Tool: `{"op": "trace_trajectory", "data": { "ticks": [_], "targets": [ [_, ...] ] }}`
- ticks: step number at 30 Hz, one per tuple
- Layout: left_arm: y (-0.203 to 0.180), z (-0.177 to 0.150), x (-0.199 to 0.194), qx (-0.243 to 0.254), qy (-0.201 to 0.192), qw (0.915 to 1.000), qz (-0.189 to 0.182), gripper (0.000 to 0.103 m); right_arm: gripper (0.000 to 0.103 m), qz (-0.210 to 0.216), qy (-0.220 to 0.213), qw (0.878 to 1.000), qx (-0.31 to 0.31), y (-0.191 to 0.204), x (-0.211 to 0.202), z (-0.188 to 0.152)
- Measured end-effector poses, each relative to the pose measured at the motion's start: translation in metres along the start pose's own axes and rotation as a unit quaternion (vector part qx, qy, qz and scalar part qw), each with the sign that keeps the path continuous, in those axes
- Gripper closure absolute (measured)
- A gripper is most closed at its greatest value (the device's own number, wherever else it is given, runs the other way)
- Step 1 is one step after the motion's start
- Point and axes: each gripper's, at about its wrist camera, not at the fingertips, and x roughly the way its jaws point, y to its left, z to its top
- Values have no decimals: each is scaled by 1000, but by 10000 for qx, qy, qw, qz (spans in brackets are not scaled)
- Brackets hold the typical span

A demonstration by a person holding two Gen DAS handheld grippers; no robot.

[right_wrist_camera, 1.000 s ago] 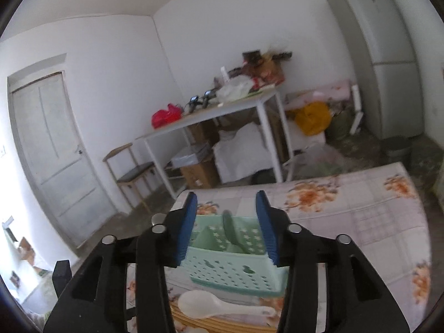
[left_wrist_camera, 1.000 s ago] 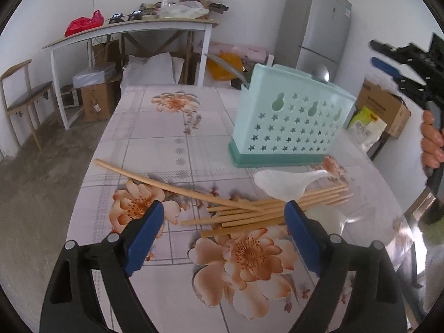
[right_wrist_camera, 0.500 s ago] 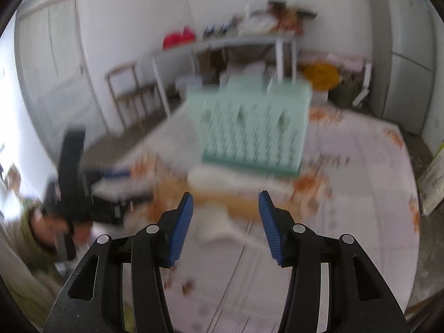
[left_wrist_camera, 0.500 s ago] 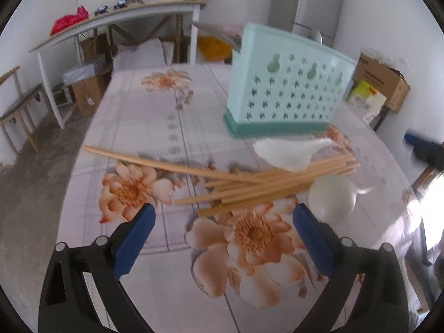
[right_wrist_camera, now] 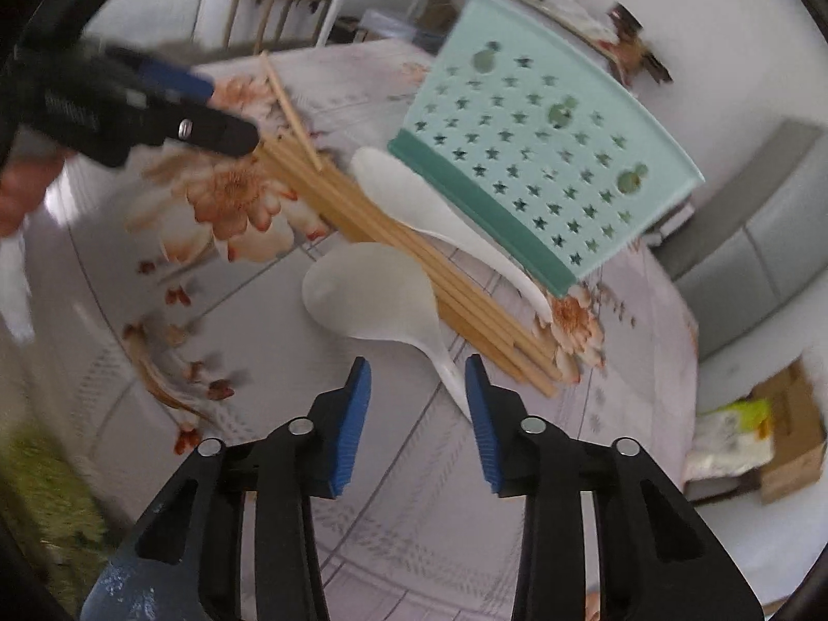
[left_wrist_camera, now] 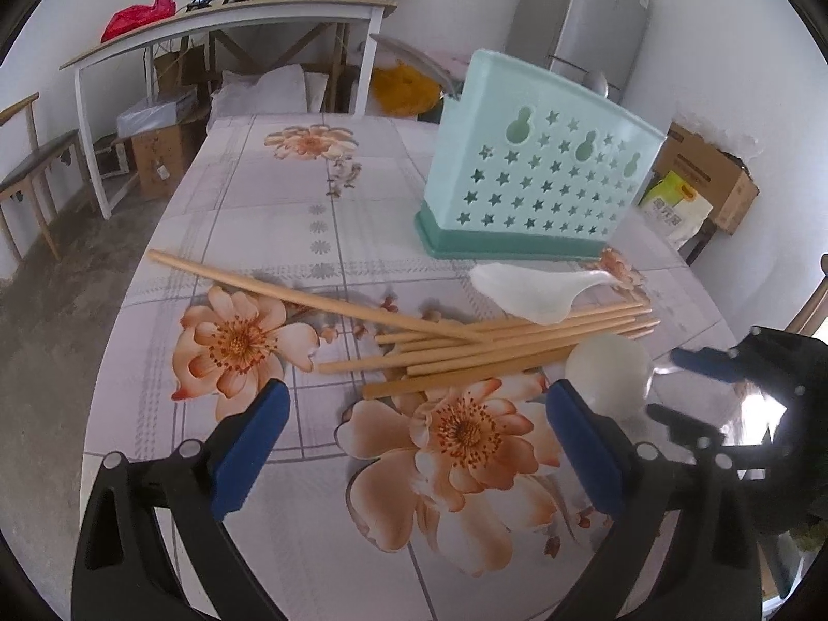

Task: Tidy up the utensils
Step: 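Move the right gripper to the white rice paddle on the chopsticks, then close the right gripper on the white rice paddle handle and lift it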

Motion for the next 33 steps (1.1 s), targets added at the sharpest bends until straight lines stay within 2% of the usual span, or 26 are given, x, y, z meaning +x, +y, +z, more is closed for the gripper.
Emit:
{"op": "trace_trajectory", "data": {
  "ticks": [6, 11, 19, 23, 28, 33],
  "targets": [
    [-2, 0, -3, 90, -65, 9998, -158, 6, 82, -443, -94, 9985, -308, 10, 10, 6],
    [-3, 3, -12, 77, -270, 9982, -526, 6, 98, -675, -241, 9974, -44, 4, 9, 5],
    [-9, 22, -14, -69, -546, 9950, -839, 6, 101, -741, -592, 9926, 756, -14, -12, 3],
    [-11, 35, -11, -127, -640, 9930, -980, 7, 101, -755, -720, 9861, 1293, -26, -24, 1],
    [-12, 53, 3, -304, -413, 9910, -1236, 24, 101, -674, -817, 9755, 1929, -39, -31, -7],
    [-3, 67, 37, -774, 464, 9879, -1260, 47, 101, -563, -938, 9654, 2368, -48, -41, -13]
  ]
}}
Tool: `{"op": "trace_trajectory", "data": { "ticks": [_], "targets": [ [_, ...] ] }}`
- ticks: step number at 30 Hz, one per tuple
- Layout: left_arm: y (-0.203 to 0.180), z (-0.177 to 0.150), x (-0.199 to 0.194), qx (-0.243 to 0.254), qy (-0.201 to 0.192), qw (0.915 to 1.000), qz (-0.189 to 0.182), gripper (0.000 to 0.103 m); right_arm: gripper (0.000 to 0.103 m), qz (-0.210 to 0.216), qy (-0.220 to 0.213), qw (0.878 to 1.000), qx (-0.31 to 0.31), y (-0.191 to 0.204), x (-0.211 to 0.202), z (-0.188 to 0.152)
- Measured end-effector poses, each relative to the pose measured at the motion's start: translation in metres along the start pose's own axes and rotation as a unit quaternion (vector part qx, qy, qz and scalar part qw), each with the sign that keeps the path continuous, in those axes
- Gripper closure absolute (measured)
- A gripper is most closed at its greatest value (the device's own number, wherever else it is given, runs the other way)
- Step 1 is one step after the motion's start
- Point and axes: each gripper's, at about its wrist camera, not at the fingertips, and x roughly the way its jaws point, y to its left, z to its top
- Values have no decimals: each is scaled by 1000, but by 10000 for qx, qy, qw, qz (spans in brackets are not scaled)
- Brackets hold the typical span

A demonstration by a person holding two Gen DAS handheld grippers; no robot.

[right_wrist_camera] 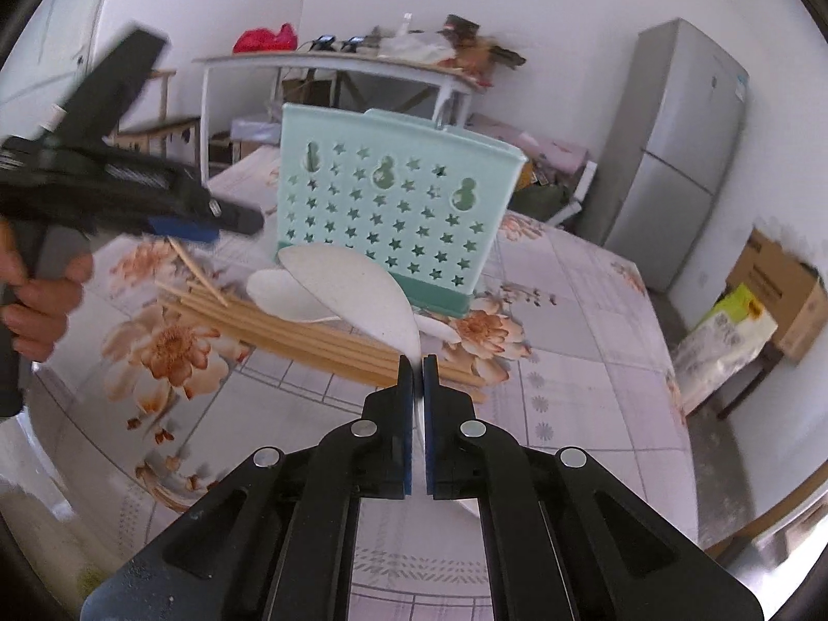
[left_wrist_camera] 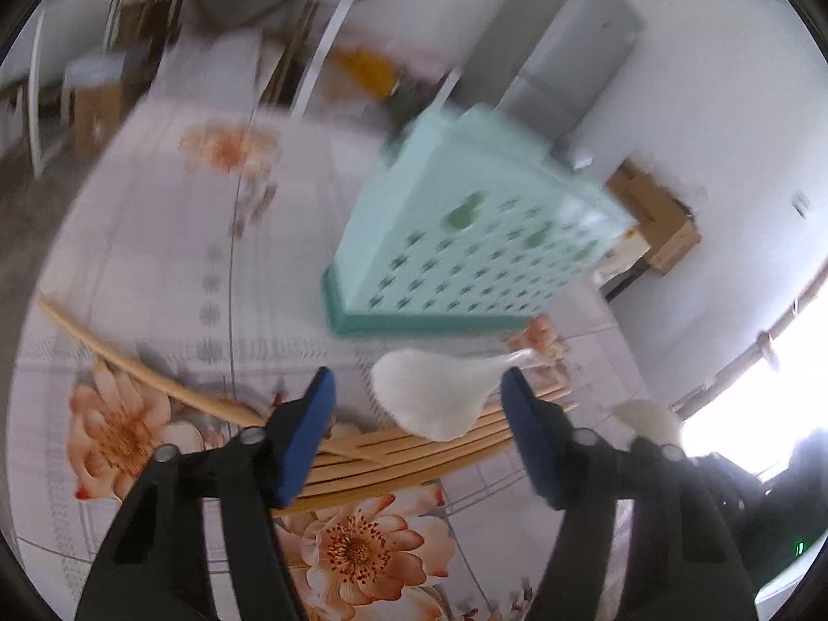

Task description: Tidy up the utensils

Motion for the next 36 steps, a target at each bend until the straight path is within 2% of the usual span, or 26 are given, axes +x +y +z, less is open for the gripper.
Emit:
{"op": "trace_trajectory", "data": {
  "ticks": [3, 13, 23, 26, 36],
  "targets": [
    [12, 9, 14, -409, 265, 9988, -17, 51, 101, 32, -41, 10000, 61, 0, -5, 0],
    [22, 16, 43, -825, 864, 9928, 104, 68, 101, 184, -119, 9996, 192, -4, -6, -6],
    [7, 15, 56, -613, 1064, 9921, 266, 85, 101, 295, -201, 9986, 386, -11, -7, -7],
    [0, 12, 58, -497, 1000, 9931, 368, 93, 101, 309, -217, 9984, 427, -13, -7, -8],
    [-37, 20, 24, 158, 129, 9992, 342, 101, 101, 257, -287, 9976, 582, -20, -13, -10]
  ]
}}
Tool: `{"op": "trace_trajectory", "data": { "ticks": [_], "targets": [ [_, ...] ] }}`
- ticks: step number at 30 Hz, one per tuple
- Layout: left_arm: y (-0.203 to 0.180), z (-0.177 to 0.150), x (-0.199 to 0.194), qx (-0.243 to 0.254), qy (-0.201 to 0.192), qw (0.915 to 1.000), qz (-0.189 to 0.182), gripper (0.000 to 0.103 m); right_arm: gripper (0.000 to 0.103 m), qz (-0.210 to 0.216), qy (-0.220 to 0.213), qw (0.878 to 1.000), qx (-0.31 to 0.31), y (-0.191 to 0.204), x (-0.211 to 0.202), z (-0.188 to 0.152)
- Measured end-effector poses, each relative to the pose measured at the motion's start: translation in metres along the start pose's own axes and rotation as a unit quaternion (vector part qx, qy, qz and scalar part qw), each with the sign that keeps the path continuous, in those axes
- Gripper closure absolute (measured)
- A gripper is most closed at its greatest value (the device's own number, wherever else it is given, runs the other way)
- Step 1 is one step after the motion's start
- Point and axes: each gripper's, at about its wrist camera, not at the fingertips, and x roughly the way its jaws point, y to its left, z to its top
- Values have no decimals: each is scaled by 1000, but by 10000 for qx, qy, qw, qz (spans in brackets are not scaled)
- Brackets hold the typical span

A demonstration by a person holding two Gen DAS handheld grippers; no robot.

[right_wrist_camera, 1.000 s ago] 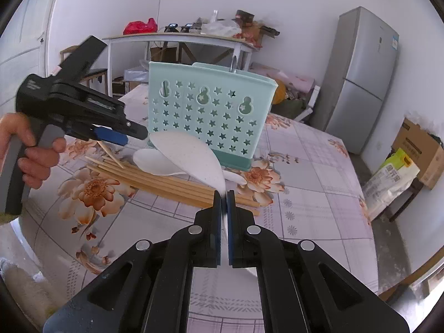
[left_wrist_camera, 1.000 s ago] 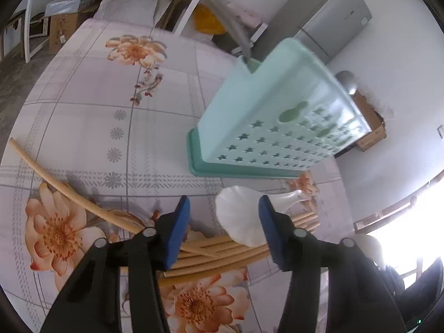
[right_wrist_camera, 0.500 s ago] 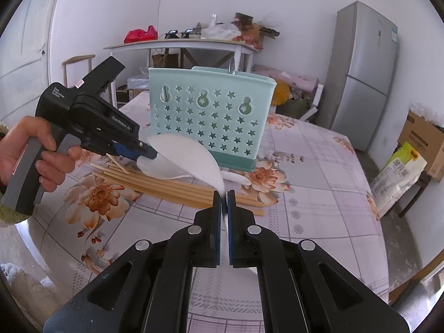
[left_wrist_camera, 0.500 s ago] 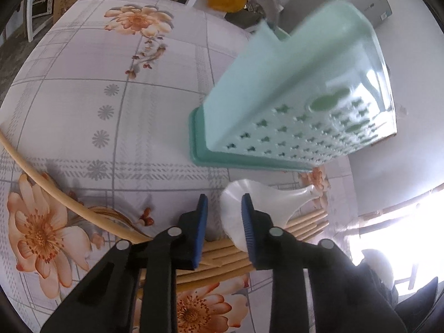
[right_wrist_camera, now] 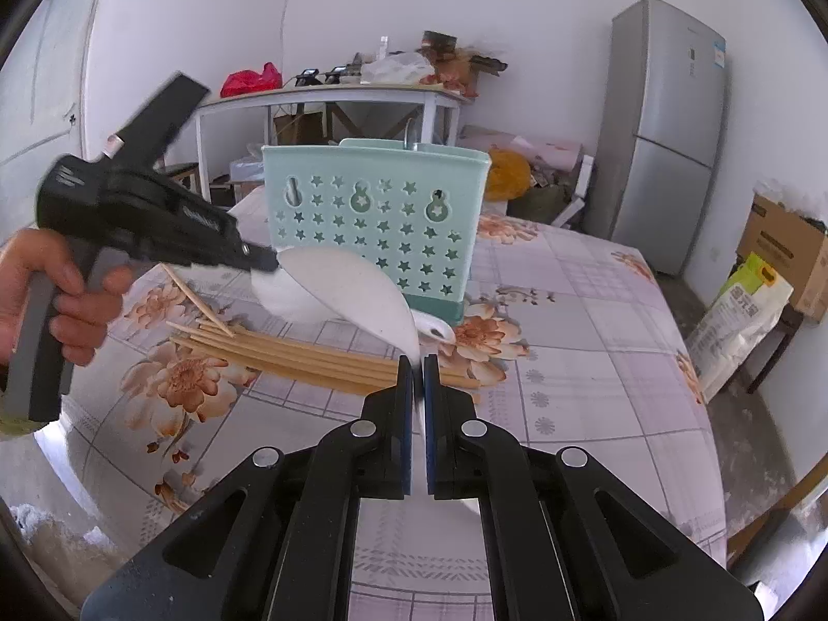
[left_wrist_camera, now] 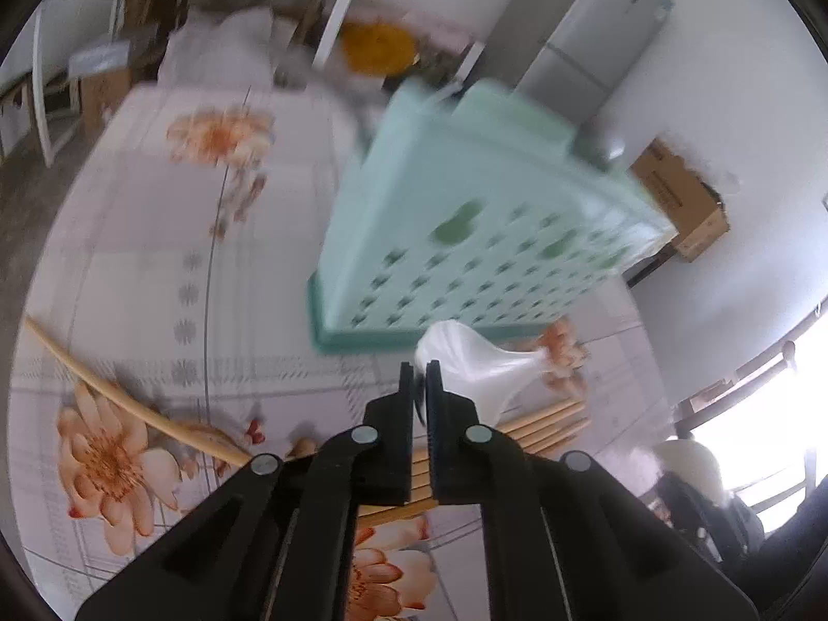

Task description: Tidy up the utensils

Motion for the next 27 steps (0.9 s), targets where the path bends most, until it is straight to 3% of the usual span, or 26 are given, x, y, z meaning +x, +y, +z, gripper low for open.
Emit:
{"op": "trace_trajectory", "data": {
  "ticks": [9, 14, 21, 27],
  "targets": [
    [-33, 1, -59, 770, -682, 9947, -50, 102, 101, -35, -22, 9999, 95, -5, -4, -1],
    [-46, -2, -86, 1162, -774, 9902, -94, 102, 101, -51, -37, 9998, 178, -8, -7, -1],
    [-49, -7, -132, 1492, -1131, 9822, 151, 102, 101, -64, -50, 9996, 256, -11, -7, -2],
    [-49, 1, -180, 1626, -1721, 9708, 384, 102, 101, -41, -56, 9995, 308, -12, -7, -2]
  ]
}}
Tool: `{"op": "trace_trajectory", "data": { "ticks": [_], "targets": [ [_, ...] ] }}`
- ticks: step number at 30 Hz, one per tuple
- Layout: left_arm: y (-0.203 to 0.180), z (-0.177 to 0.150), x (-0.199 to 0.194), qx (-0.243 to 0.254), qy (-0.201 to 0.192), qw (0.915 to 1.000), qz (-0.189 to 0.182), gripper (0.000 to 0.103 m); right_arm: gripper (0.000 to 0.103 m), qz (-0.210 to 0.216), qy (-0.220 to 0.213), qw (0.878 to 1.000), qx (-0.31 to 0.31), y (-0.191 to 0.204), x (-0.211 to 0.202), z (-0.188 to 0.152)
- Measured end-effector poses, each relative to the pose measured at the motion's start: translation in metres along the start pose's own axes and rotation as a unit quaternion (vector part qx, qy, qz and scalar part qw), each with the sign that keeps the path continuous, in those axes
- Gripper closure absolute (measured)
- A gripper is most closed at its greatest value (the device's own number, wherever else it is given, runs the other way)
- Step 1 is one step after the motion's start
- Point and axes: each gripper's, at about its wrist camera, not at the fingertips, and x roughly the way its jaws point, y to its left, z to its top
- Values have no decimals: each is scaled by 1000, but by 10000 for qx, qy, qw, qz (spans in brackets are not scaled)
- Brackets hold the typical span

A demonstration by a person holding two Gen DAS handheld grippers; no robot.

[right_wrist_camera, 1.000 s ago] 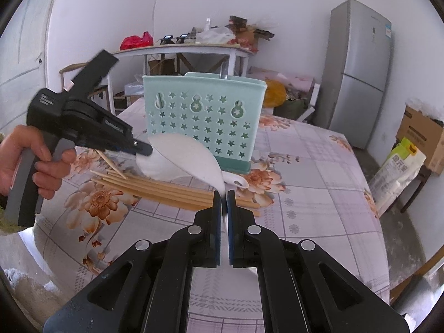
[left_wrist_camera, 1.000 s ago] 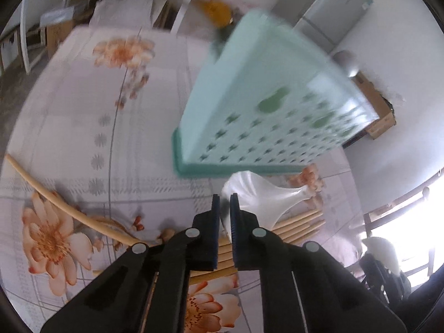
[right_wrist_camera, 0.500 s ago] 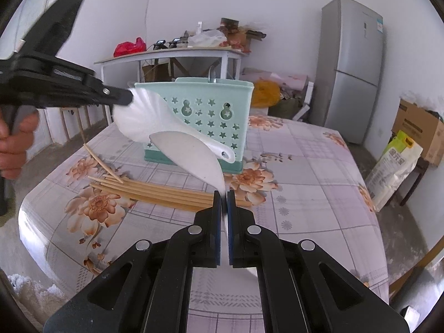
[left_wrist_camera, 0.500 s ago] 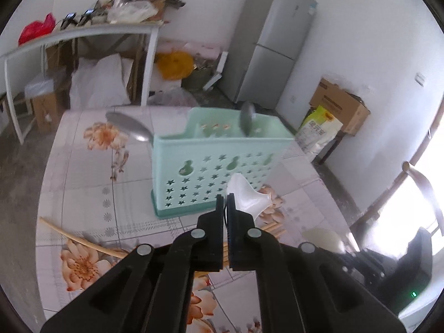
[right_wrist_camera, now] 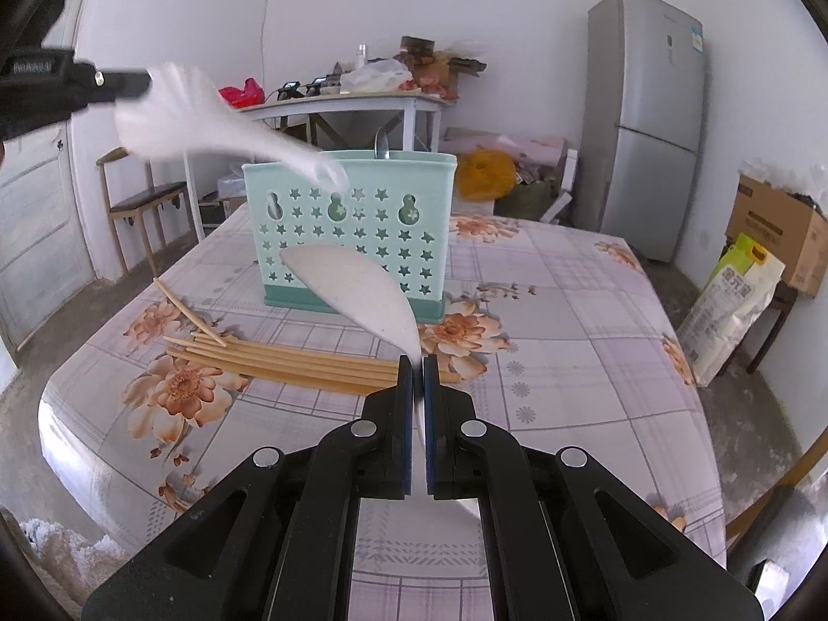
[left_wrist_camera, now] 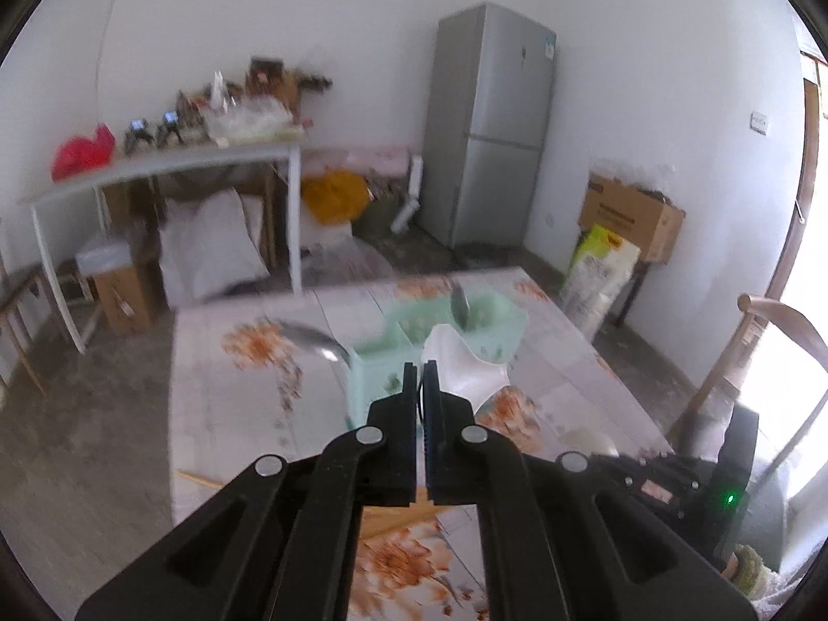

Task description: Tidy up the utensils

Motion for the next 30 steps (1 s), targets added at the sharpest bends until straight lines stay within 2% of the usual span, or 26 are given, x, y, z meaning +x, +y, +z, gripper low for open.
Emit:
{"op": "trace_trajectory", "data": {
  "ticks": [5, 10, 15, 22, 30],
  "targets": [
    [7, 19, -25, 139, -469, 9982, 343, 102, 101, 31, 24, 10000, 50, -1, 1, 0],
    [13, 29, -22, 410, -507, 9950, 762, 102, 101, 75, 25, 9999, 129, -2, 0, 1],
    [9, 32, -2, 904, -284, 9902, 1027, 101, 101, 79, 29, 9999, 127, -2, 0, 0],
    [-1, 42, 38, 1713, 324, 9775, 1183, 101, 101, 84, 26, 9999, 133, -1, 0, 1],
    [-2, 52, 81, 2128, 883, 9650, 1251, 101, 101, 100, 23, 9999, 128, 0, -1, 1]
  ]
}}
